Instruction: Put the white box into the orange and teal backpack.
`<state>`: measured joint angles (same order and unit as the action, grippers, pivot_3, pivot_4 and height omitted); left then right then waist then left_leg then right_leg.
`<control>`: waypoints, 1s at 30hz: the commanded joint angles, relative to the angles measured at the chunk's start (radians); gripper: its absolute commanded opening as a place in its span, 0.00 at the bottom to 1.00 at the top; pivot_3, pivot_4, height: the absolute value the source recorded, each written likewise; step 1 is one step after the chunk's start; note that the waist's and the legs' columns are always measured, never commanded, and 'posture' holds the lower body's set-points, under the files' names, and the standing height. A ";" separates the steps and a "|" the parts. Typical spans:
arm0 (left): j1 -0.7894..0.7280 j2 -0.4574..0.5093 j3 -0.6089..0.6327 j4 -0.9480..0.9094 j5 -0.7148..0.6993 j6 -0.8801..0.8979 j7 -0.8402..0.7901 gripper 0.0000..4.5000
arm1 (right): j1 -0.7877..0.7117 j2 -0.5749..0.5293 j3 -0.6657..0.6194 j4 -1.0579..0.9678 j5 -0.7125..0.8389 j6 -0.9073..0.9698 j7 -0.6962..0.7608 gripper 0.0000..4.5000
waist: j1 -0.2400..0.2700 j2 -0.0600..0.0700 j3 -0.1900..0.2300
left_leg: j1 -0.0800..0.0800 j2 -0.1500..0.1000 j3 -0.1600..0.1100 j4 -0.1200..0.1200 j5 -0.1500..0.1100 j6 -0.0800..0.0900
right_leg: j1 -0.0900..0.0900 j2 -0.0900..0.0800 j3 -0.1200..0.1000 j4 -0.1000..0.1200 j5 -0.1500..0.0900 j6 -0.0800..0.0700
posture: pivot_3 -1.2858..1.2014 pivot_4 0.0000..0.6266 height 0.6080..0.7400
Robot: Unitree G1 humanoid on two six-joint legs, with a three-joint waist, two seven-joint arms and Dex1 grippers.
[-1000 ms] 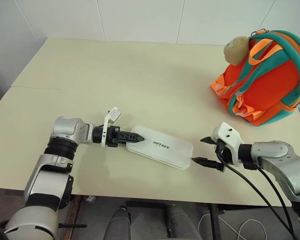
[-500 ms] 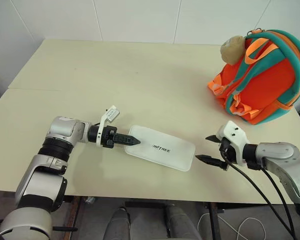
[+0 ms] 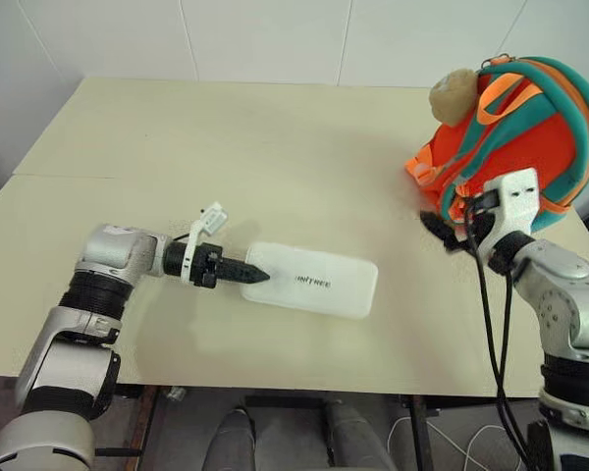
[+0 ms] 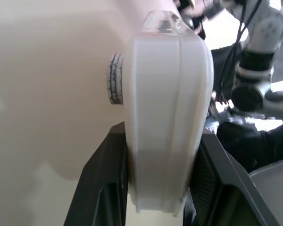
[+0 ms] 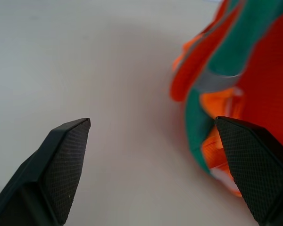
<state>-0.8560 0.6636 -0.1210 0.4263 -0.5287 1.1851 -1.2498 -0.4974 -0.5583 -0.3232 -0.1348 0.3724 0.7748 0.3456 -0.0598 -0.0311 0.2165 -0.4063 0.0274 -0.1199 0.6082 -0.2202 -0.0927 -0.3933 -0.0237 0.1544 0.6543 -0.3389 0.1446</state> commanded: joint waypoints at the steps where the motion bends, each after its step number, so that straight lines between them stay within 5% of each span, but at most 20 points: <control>1: 0.006 -0.005 0.105 -0.058 -0.056 0.056 0.065 0.28 | -0.064 0.021 -0.041 0.061 -0.002 -0.063 -0.044 1.00 | 0.000 0.000 0.000 | 0.000 0.000 0.000 -0.001 0.000 0.000 | 0.000 0.000 0.000 0.000 0.000 0.000 | 0.52 0.24 1.00; 13: 0.068 -0.067 0.327 -0.175 -0.187 0.170 0.225 0.28 | -0.433 0.135 -0.017 0.653 -0.039 -0.442 -0.065 1.00 | -0.019 0.001 0.001 | 0.000 0.000 0.001 -0.010 0.001 -0.003 | -0.003 -0.001 0.000 -0.002 -0.001 -0.001 | 0.52 0.24 1.00; 18: 0.072 -0.100 0.448 -0.184 -0.249 0.198 0.299 0.28 | -0.497 0.151 -0.025 0.761 -0.028 -0.516 -0.057 0.72 | -0.025 0.001 0.001 | 0.000 0.000 0.001 -0.011 0.002 -0.003 | -0.003 -0.001 0.000 -0.002 -0.001 -0.001 | 0.52 0.24 1.00; 27: 0.048 -0.107 0.562 -0.129 -0.279 0.167 0.403 0.28 | -0.471 0.141 -0.024 0.706 -0.008 -0.489 -0.044 0.02 | -0.035 0.001 0.001 | 0.000 0.000 0.000 -0.011 0.003 -0.005 | -0.004 -0.001 0.000 -0.001 -0.001 -0.001 | 0.52 0.24 1.00; 30: 0.039 -0.107 0.553 -0.116 -0.279 0.154 0.410 0.28 | -0.461 0.140 -0.027 0.689 -0.003 -0.474 -0.045 0.00 | -0.035 0.001 0.001 | 0.000 0.000 0.000 -0.012 0.003 -0.006 | -0.004 -0.001 0.000 -0.001 -0.001 -0.001 | 0.52 0.24 1.00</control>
<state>-0.7844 0.5456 0.4171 0.3219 -0.7793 1.3596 -0.8378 -0.9547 -0.4026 -0.3316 0.6096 0.3467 0.2990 0.2956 -0.0946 -0.0298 0.2172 -0.4061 0.0274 -0.1196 0.5967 -0.2167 -0.0985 -0.3971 -0.0249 0.1540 0.6535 -0.3398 0.1439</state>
